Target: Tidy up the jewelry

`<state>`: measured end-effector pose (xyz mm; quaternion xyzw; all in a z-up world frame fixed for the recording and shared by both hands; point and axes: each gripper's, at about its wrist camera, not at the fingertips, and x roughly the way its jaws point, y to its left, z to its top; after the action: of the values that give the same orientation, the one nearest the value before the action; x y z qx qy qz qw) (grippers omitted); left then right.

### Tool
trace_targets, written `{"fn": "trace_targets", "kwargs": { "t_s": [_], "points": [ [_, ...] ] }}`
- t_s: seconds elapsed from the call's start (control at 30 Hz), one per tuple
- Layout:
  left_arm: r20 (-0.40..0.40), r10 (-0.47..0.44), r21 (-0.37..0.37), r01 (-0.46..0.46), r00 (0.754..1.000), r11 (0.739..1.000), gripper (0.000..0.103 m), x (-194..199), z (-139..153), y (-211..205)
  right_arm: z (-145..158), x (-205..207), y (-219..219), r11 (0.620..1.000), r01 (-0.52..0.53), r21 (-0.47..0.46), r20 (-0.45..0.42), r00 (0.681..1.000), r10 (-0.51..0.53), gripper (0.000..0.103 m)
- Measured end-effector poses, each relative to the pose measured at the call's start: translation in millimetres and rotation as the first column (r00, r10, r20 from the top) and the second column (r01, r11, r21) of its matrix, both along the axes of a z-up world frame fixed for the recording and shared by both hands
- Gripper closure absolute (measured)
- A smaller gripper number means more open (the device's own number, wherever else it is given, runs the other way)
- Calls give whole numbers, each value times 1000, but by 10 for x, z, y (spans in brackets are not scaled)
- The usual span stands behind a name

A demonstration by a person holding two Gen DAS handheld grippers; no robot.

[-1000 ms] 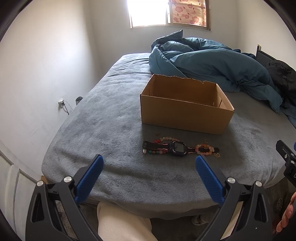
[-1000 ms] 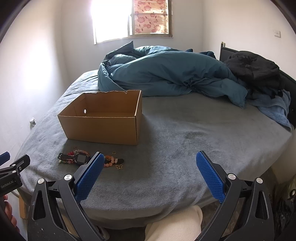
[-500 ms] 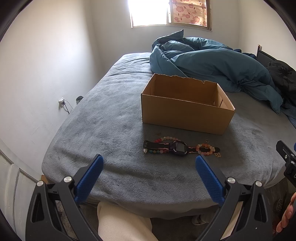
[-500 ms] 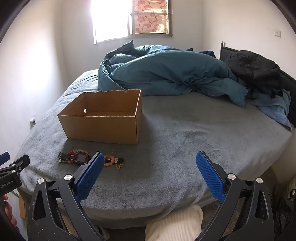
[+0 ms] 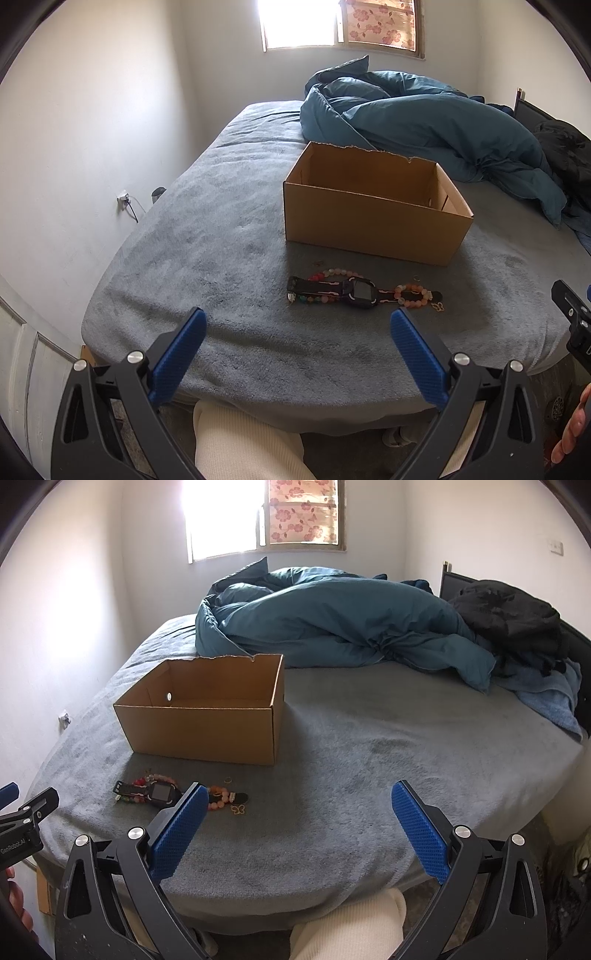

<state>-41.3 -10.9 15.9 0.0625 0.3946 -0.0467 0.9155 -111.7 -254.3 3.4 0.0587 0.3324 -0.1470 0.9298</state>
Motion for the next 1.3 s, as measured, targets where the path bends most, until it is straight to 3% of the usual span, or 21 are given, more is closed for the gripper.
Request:
{"fn": "trace_targets", "kwargs": {
  "t_s": [0.57, 0.83, 1.0, 1.1, 1.3],
  "points": [
    [-58, 5, 15, -4, 998, 1000, 6, 323, -311, -10, -269, 345, 26, 999, -23, 22, -77, 997, 25, 8],
    [-81, -22, -16, 21, 996, 1000, 6, 600, -587, 53, -577, 628, -14, 992, -76, 101, -120, 989, 88, 8],
    [-52, -94, -109, 88, 994, 990, 6, 750, -770, 143, -764, 787, -59, 975, -132, 180, -124, 980, 156, 8],
    [-53, -172, -228, 155, 984, 961, 6, 839, -830, 206, -789, 832, -61, 959, -181, 217, -95, 974, 205, 9],
    [-59, -200, -392, 161, 978, 906, 6, 1022, -948, 289, -876, 978, 41, 915, -286, 284, -56, 948, 314, 19]
  ]
}}
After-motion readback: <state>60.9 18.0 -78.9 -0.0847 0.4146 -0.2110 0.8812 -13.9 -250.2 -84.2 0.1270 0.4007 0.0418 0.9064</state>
